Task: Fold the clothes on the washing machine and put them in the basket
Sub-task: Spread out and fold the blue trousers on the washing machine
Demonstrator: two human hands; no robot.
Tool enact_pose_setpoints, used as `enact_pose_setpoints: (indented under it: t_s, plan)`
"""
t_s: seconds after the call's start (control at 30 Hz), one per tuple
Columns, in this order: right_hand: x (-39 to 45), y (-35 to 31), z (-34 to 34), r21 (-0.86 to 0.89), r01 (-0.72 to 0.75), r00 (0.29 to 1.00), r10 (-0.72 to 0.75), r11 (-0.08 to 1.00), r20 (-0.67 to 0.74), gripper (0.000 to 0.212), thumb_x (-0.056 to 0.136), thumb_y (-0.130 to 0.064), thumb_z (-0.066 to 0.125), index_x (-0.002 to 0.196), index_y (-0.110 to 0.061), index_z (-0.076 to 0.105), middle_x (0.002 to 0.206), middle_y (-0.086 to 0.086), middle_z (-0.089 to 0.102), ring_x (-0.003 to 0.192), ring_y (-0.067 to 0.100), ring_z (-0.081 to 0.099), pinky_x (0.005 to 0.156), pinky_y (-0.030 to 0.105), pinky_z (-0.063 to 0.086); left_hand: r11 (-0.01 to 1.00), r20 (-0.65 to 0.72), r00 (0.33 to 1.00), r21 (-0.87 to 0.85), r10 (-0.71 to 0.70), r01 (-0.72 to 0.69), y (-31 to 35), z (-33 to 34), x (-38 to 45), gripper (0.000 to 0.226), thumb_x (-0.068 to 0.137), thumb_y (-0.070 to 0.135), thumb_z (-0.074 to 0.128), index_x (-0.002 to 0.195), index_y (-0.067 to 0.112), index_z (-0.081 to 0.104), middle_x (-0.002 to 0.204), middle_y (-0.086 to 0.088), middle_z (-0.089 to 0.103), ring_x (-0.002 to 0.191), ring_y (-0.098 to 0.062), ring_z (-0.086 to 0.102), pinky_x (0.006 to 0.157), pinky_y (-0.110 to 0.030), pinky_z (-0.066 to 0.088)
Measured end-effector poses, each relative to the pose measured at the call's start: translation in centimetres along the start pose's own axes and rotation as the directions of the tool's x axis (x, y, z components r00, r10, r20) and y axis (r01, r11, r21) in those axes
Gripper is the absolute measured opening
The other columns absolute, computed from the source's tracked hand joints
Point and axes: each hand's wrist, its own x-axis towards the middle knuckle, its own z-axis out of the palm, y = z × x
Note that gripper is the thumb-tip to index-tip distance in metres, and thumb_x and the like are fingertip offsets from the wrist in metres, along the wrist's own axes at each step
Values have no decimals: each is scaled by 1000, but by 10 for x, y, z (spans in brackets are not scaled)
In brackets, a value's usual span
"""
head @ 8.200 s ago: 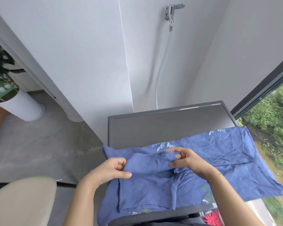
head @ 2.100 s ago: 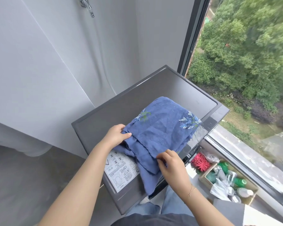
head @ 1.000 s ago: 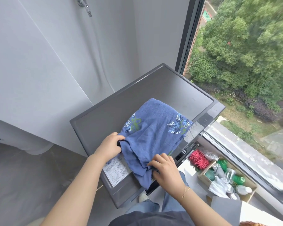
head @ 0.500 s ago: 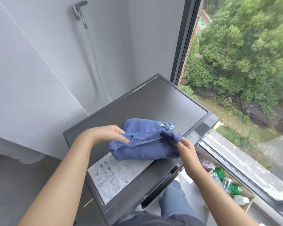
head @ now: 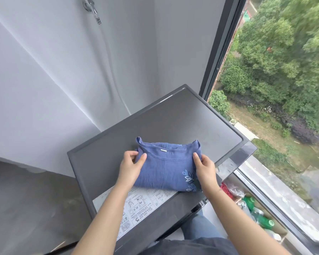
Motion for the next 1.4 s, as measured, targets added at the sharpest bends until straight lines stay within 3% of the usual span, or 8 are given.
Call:
enact_pose_setpoints:
  t_s: [0.2, 0.53, 0.7, 0.9, 1.03, 1.17, 1.33, 1.4]
  plan:
    - [19, -15, 0, -197, 95, 993, -106, 976, -43, 48, 99, -40, 47, 69, -2, 42, 58, -1, 43, 60, 17, 38, 57, 35, 31, 992, -139, 988, 113, 63, -47, -3, 11, 0, 16, 102, 22, 44, 95, 8, 48, 75, 5, 49, 81, -23, 49, 68, -29, 31]
    - [5, -21, -9, -240, 105, 985, -135, 965, -112, 42, 92, -42, 57, 74, -4, 53, 63, -3, 49, 60, 13, 41, 57, 29, 36, 1000, -206, 978, 17, 21, -18, -24, -5, -13, 24, 92, 34, 61, 82, 13, 62, 87, 0, 63, 81, -16, 59, 79, -31, 46]
    - [-7, -15, -5, -304, 140, 980, -177, 942, -96, 44, 94, -33, 57, 68, -2, 40, 60, 0, 39, 58, 15, 30, 53, 32, 28, 976, 115, 982, -143, -149, 164, -26, 3, -19, 30, 96, 30, 57, 76, 8, 57, 71, -4, 52, 67, -18, 44, 59, -29, 31]
    - [-3, -9, -6, -428, 246, 954, -296, 870, -54, 42, 98, -28, 53, 69, 0, 40, 58, 3, 43, 60, 22, 34, 54, 34, 28, 907, -78, 996, -421, -48, 11, -22, 11, -34, 24, 96, 25, 58, 86, 4, 59, 76, -2, 59, 68, -11, 50, 65, -27, 39]
    - [-3, -9, 0, -446, 264, 945, -322, 855, -58, 39, 100, -25, 49, 68, -5, 39, 60, 5, 47, 60, 25, 37, 56, 38, 21, 955, -275, 952, -223, 132, -197, -25, 6, -35, 29, 94, 27, 60, 74, 7, 52, 54, 6, 36, 50, -5, 28, 49, -18, 26]
    - [-4, -11, 0, -434, 245, 951, -302, 867, -66, 39, 100, -26, 48, 68, -6, 39, 60, 4, 48, 61, 27, 39, 53, 36, 27, 987, -285, 945, 70, 160, -147, -42, 7, -30, 36, 96, 38, 53, 70, 14, 44, 48, 8, 34, 48, -14, 28, 51, -31, 28]
    - [-1, -17, -8, -431, 176, 979, -203, 885, -16, 22, 95, -29, 57, 98, -8, 56, 91, 8, 62, 86, 28, 56, 69, 34, 38, 994, -315, 946, 96, 82, -54, -29, 12, -26, 25, 99, 35, 47, 87, 14, 48, 83, 3, 55, 81, -20, 52, 69, -28, 33]
    - [4, -18, -15, -478, 151, 984, -176, 865, -7, 40, 91, -32, 63, 119, -6, 53, 114, 10, 57, 104, 27, 55, 85, 36, 42, 1000, -284, 959, -29, -2, -6, -15, 12, -21, 24, 97, 38, 50, 99, 14, 47, 97, 3, 54, 93, -17, 51, 78, -24, 34]
